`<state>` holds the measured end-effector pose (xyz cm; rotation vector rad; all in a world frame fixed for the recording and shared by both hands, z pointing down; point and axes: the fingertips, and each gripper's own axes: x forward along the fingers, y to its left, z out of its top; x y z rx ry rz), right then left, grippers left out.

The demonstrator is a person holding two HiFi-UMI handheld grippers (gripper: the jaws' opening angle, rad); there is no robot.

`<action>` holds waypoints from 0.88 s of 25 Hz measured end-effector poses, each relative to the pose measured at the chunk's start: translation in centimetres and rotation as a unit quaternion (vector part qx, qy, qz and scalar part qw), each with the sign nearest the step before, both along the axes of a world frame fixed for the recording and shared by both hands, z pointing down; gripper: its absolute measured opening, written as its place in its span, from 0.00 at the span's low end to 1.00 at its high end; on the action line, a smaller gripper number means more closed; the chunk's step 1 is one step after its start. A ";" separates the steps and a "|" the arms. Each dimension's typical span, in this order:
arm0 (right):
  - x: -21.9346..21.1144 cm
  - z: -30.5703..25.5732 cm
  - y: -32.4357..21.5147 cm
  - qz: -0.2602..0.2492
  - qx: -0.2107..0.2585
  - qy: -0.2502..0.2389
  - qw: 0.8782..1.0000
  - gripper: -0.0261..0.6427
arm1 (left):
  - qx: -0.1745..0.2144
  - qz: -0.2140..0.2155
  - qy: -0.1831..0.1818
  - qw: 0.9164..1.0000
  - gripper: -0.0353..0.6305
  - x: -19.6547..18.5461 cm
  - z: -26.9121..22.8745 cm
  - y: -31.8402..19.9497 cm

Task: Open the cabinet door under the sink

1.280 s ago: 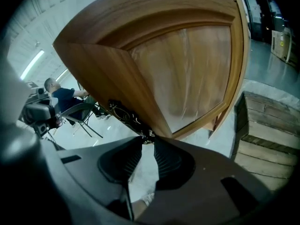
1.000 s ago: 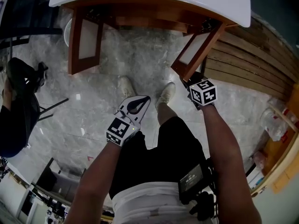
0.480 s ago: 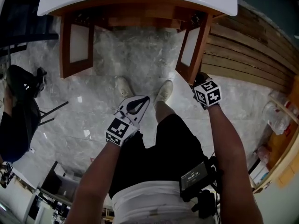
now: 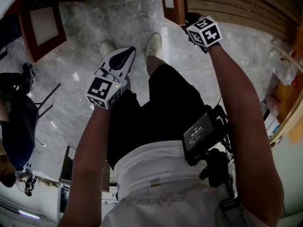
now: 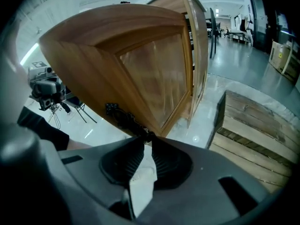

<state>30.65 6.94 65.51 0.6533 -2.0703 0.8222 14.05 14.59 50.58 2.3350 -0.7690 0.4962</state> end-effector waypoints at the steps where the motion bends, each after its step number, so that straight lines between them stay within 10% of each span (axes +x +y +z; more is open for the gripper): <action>1: 0.3 0.0 0.2 -0.003 -0.001 0.002 1.000 0.13 | -0.003 0.005 0.002 1.000 0.07 0.4 -0.1 0.3; 22: 1.2 -2.7 1.1 0.022 0.021 0.001 1.000 0.12 | 0.002 -0.017 0.008 1.000 0.07 1.4 -4.1 -1.5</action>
